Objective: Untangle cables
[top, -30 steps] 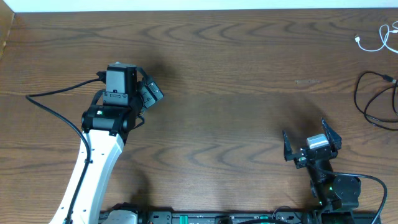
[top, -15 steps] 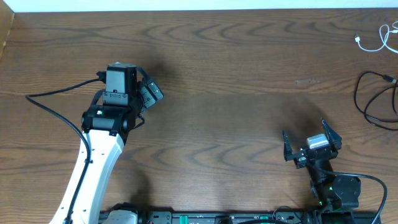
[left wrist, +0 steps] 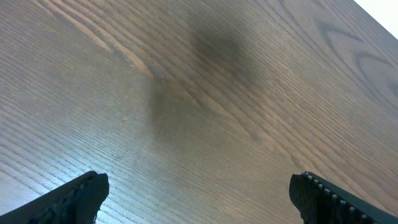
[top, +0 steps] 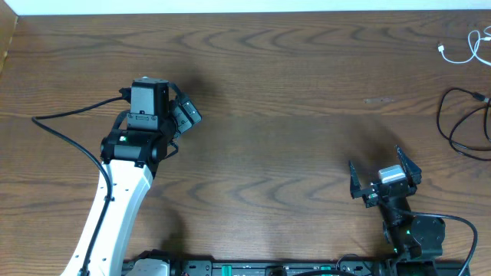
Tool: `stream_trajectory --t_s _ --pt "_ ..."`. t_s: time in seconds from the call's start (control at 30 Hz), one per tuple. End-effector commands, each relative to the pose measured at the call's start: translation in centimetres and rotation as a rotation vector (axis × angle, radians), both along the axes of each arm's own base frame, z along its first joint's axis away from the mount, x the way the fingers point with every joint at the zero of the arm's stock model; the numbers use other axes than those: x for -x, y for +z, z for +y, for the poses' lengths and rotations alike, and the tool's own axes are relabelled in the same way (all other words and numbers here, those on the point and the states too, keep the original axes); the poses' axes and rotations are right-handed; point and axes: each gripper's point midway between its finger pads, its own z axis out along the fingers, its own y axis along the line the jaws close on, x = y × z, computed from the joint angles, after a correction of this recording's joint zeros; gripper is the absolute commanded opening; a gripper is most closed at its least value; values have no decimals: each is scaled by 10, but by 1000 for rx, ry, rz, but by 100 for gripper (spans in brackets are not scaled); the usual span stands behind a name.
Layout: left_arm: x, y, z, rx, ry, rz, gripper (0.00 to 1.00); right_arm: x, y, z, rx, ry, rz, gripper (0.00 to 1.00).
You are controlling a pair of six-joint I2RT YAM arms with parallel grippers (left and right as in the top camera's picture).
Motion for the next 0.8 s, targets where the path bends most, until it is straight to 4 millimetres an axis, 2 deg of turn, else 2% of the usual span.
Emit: stream_trajectory --t_s 0.0,0.1,0.17,0.43,0.6,0.77 --pt "0 4 3 -2 9 -10 98 1 -1 2 -6 6 2 99" --pt "5 15 2 1 5 -46 98 1 -1 2 -6 6 2 99" --pt "16 22 5 -3 7 -63 98 1 -1 2 -6 6 2 99" --pt "58 52 39 -100 101 -246 98 1 -1 2 -6 6 2 99" --pt "71 62 53 -174 66 -446 98 1 -1 2 -6 6 2 99" --pt "78 62 50 -244 -29 -670 98 1 -1 2 -6 6 2 99"
